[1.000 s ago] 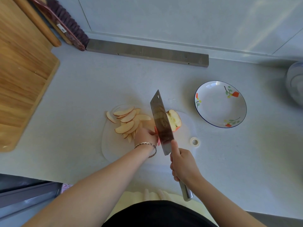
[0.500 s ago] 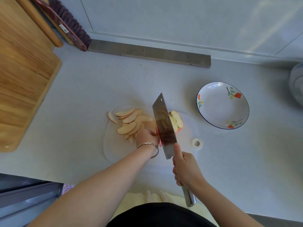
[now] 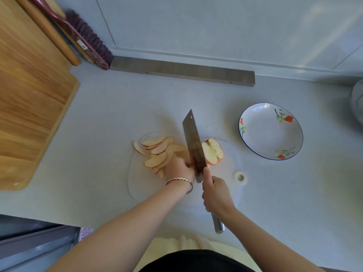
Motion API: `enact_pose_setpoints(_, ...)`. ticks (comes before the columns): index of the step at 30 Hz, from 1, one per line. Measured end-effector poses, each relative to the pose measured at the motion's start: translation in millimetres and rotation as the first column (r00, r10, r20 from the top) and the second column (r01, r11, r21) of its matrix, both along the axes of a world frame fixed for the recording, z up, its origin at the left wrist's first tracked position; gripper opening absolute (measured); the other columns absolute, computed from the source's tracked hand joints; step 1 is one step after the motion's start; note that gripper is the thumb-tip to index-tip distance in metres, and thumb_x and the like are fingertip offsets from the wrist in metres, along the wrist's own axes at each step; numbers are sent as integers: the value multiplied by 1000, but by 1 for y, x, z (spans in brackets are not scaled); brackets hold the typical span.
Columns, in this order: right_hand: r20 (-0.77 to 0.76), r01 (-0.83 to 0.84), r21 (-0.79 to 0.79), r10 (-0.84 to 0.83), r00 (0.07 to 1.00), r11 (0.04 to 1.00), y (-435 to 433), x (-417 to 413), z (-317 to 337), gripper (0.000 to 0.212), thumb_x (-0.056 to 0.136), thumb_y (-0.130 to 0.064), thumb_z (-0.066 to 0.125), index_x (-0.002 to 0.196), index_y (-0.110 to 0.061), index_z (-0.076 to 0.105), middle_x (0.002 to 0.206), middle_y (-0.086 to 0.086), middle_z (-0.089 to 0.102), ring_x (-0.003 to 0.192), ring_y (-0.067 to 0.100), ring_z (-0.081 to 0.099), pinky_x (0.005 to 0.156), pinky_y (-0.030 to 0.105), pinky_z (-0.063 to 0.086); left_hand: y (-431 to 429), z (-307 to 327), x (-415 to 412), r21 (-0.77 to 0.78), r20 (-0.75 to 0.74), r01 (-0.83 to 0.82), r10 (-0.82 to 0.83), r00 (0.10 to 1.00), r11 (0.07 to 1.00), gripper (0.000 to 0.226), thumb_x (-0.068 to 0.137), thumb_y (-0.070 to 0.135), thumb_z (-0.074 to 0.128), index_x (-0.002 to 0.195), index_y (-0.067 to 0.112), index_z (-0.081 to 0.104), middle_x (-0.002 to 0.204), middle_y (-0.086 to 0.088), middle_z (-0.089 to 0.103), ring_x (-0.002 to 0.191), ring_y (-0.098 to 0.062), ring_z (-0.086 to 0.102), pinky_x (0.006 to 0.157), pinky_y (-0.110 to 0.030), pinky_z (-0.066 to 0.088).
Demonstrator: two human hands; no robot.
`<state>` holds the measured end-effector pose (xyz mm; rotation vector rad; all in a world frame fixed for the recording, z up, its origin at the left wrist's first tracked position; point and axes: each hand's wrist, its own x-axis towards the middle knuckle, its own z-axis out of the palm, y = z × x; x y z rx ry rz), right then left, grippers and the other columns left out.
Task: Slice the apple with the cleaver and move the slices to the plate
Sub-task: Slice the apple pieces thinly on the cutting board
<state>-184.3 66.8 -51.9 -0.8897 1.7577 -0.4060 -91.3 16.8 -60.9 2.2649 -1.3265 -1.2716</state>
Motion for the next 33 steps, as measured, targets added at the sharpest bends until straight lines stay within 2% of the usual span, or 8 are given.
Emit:
enact_pose_setpoints(4,100,53,63,-60,993,997,2,-6,12,52,95,-54,31,69,-11,38,52,2,33,39,13,29,41,19,29,-14,9,23,-63,326,287,-253,911,956,22,90,16,49,87,6,68,89,-13,70,80,-30,62,63,-27,40)
enact_pose_setpoints(8,157,125,53,-131,979,991,0,-26,36,51,95,-53,35,62,-14,31,41,-5,27,33,12,23,39,17,23,-15,4,32,66,554,563,-500,666,824,24,93,11,43,106,7,62,111,-13,62,106,-30,59,74,-33,46)
enact_pose_setpoints(14,53,133,-50,-130,990,990,-5,-70,61,53,94,-51,39,56,-14,34,36,-7,30,32,13,26,41,19,24,8,-33,12,-159,779,986,-608,153,44,29,59,11,57,88,17,57,94,2,62,83,-19,59,67,-32,52)
enact_pose_setpoints(20,20,137,-25,-137,990,990,1,-76,55,53,94,-52,39,58,-14,33,37,-6,32,32,13,27,40,19,26,-8,-40,6,-52,817,994,-576,-13,-96,24,53,11,71,74,21,63,76,4,63,83,-19,48,73,-35,46)
enact_pose_setpoints(25,54,144,-10,-143,988,990,6,-78,52,51,95,-50,38,58,-14,32,38,-7,29,33,12,23,38,18,23,-16,-45,35,-86,871,994,-490,41,-70,29,49,20,80,69,18,60,73,1,63,83,-21,46,74,-36,36)
enact_pose_setpoints(28,53,133,-11,-133,990,991,6,-80,51,51,95,-50,38,59,-14,32,39,-7,30,35,12,23,39,19,24,-18,-39,47,-143,872,989,-475,116,-21,14,71,29,56,62,20,63,66,3,63,72,-19,61,77,-36,35)
enact_pose_setpoints(31,48,145,-15,-144,988,989,4,-84,51,52,94,-52,38,60,-13,33,38,-7,31,34,12,24,39,19,24,-20,-19,33,-400,688,866,-527,499,299,39,79,36,40,55,16,63,54,-1,60,54,-24,62,63,-31,47)
enact_pose_setpoints(33,42,156,-16,-155,987,988,3,-88,52,52,94,-52,37,60,-13,33,39,-7,31,33,12,25,39,19,25,-27,0,15,-486,512,666,-434,741,565,37,81,44,51,82,10,66,81,-9,65,76,-30,64,64,-35,52)
